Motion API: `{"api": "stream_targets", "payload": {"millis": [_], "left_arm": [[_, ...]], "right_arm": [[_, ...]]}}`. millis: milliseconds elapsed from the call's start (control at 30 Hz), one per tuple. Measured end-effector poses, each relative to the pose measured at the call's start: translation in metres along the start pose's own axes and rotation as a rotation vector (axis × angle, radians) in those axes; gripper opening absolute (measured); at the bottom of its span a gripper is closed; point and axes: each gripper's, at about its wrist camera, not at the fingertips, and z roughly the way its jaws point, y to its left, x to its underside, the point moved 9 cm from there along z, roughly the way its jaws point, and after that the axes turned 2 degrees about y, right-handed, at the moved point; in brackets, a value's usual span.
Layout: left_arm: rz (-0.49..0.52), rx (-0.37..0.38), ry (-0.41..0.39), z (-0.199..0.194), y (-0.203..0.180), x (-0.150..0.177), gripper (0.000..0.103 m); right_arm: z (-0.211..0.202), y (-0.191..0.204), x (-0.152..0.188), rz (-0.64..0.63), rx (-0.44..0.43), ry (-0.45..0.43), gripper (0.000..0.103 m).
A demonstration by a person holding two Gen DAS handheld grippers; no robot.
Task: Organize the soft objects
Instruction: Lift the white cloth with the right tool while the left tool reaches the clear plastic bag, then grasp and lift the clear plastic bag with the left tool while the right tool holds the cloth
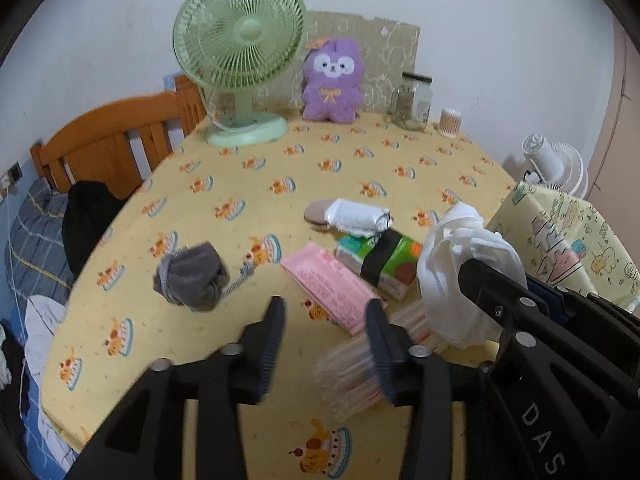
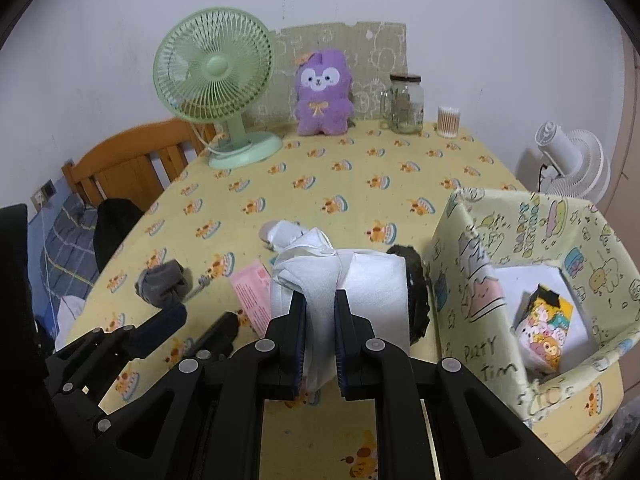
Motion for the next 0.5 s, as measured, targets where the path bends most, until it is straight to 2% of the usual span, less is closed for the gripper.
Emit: {"api": "stream_targets", "payload": {"millis": [33, 67, 167, 333, 500], "left_arm": [[0.0, 0.0, 0.002, 0.002, 0.0, 0.002, 0.062], [0.004, -0.001, 0.003, 0.003, 0.0, 0.003, 0.066], [0.017, 0.005, 0.02, 0.008, -0.001, 0.009, 0.071], [0.048, 0.029, 0.038, 0.012, -0.009, 0.019, 0.076], [0.084, 0.053, 0.065, 0.021, -0.017, 0.031, 0.076]], "right_arm": [[0.003, 0.0, 0.002, -0.001, 0.0, 0.008, 0.015], [0.004, 0.0, 0.003, -0.002, 0.001, 0.013, 0.015], [0.01, -0.001, 0.01, -0.004, 0.005, 0.033, 0.015], [0.015, -0.007, 0.021, -0.001, 0.025, 0.054, 0.015], [0.021, -0.014, 0.034, 0.006, 0.049, 0.08, 0.015]]}}
